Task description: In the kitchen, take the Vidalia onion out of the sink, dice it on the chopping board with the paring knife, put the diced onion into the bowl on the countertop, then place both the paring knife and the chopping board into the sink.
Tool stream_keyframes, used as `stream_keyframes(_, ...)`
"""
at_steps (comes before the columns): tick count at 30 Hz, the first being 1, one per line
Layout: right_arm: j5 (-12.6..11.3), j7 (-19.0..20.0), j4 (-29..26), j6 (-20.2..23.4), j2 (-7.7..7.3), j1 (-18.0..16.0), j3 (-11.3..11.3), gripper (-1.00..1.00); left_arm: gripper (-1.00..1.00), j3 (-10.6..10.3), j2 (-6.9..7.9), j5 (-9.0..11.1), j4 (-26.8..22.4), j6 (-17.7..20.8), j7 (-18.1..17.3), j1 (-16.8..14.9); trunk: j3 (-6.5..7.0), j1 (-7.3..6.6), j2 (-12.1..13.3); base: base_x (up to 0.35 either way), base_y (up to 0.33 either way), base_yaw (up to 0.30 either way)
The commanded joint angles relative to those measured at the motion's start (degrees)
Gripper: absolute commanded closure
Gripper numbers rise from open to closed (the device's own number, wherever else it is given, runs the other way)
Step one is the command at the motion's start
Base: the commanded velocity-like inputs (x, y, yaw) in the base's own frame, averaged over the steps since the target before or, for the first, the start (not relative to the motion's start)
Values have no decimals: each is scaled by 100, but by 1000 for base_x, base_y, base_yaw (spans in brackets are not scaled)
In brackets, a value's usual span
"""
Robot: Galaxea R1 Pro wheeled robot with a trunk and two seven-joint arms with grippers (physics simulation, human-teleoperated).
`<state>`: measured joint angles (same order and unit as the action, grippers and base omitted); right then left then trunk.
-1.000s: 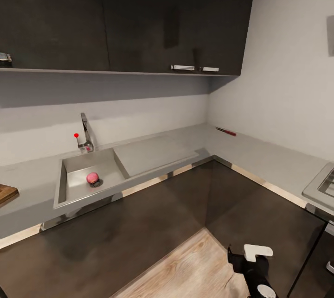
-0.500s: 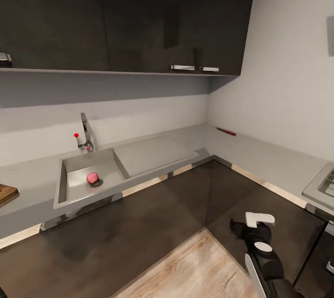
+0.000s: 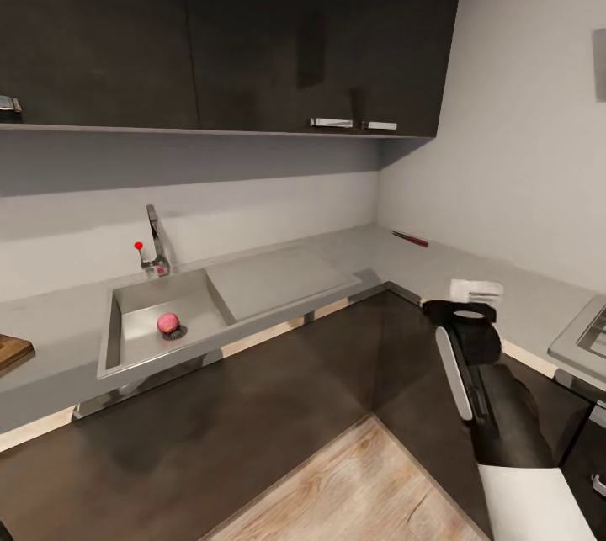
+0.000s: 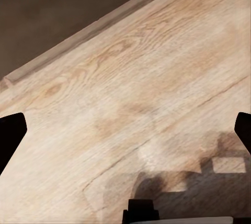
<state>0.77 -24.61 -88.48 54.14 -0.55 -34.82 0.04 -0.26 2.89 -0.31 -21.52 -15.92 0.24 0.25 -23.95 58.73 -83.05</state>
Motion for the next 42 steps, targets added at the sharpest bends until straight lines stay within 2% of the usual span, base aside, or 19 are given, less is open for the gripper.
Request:
stream_keyframes(1, 46, -40, 3, 98, -20, -238, 4, -100, -100, -2, 1, -4, -4, -7, 2, 2, -6, 0, -3, 0, 0, 0)
stream_keyframes(4, 166, -80, 44, 176, -43, -775, 4, -100, -100, -1, 1, -4, 3, -7, 2, 2, -6, 0, -3, 0, 0, 0)
stream_keyframes(5, 260, -103, 234, 223, -54, -1569, 10, -100, -100, -1, 1, -4, 6, -7, 2, 2, -6, 0, -3, 0, 0, 0)
stream_keyframes(6, 270, -105, 324, 228, -55, -1735, 11, -100, -100, -1, 1, -4, 6, -7, 2, 2, -6, 0, -3, 0, 0, 0)
stream_keyframes(7, 289, -110, 681, 237, -57, -2223, 12, -100, -100, -1, 1, 1, 11, -7, 2, 2, -6, 0, -3, 0, 0, 0)
stream_keyframes(10, 301, -107, 1302, 238, -59, -2861, 13, -100, -100, 4, 1, -2, 32, -7, 2, 2, -6, 0, -3, 0, 0, 0)
stream_keyframes(13, 303, -86, 2383, 221, -54, -3753, 13, -100, -100, 7, 1, -5, 93, -7, 1, 2, -6, 0, -3, 0, 0, 0)
stream_keyframes(16, 295, -41, 3074, 210, -57, -4277, 11, -100, -100, 8, 1, -9, 110, -7, 2, 2, -6, 0, -3, 0, 0, 0)
stream_keyframes(18, 280, 78, 3509, 206, -58, -4605, 8, -100, -100, 8, 1, -11, 113, -7, 1, 2, -6, 0, -3, 0, 0, 0)
stream_keyframes(19, 271, 267, 3726, 205, -59, -4760, 8, -100, -100, 8, 1, -11, 116, -7, 2, 2, -6, 0, -3, 0, 0, 0)
stream_keyframes(21, 264, 1000, 3978, 203, -64, -4922, 17, -100, -100, 6, 1, -12, 120, -7, 2, 2, -6, 0, -3, 0, 0, 0)
stream_keyframes(22, 292, 2535, 4197, 193, -298, -5005, 40, -100, -100, 0, 1, -3, 133, -7, 2, 2, -6, 0, -3, 0, 0, 0)
stream_keyframes(23, 297, 2761, 4220, 191, -372, -5011, 45, -100, -100, -2, 1, -1, 136, -7, 2, 2, -6, 0, -3, 0, 0, 0)
stream_keyframes(24, 312, 3295, 4265, 186, -574, -5022, 70, -100, -100, -6, 1, 0, 151, -7, 2, 2, -6, 0, -3, 0, 0, 0)
stream_keyframes(25, 317, 3525, 4282, 181, -677, -5027, 81, -100, -100, -5, 1, -1, 163, -7, 2, 2, -6, 0, -3, 0, 0, 0)
stream_keyframes(28, 318, 3859, 4305, 31, -909, -5030, 96, -100, -100, 9, 25, 3, 182, -7, 2, 2, -6, 0, -3, 0, 0, 0)
stream_keyframes(31, 313, 3964, 4320, -235, -1083, -5027, 100, -100, -100, 14, 44, 5, 217, -7, 2, 2, -6, 0, -3, 0, 0, 0)
stream_keyframes(36, 316, 4008, 4337, -477, -1195, -5026, 101, -100, -100, 5, 51, 0, 369, -2, 2, 2, -6, 0, -3, 0, 0, 0)
stream_keyframes(42, 293, 4016, 4330, -528, -1204, -5026, 101, -100, -100, 12, 114, -6, 633, 1, 2, 2, -6, 0, -3, 0, 0, 0)
